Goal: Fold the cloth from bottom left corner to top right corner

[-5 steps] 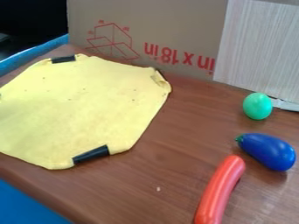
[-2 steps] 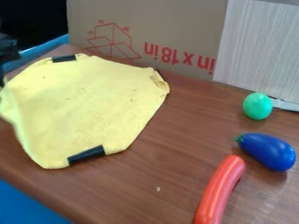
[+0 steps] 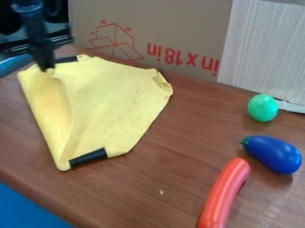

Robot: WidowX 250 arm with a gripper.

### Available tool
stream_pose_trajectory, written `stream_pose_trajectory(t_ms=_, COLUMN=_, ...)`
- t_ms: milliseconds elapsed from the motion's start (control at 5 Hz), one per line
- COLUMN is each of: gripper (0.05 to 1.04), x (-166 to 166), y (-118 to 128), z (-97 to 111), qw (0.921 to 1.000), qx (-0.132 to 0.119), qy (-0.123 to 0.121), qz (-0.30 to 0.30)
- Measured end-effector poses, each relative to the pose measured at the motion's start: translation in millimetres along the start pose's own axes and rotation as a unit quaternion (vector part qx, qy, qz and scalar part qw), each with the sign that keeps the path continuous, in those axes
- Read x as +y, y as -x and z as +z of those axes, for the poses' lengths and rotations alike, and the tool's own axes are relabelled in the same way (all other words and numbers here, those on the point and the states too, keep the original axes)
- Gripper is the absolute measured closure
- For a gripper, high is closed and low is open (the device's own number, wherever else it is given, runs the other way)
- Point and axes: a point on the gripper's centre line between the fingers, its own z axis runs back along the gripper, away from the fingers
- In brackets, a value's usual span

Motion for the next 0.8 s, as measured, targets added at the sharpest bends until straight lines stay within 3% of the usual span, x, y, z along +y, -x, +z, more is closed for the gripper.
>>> stream_pose_trajectory(t_ms=800, gripper=1.029, x=-98, y=26, z=5, qw=1.0, qx=0.009, qy=-0.002, qz=-0.001)
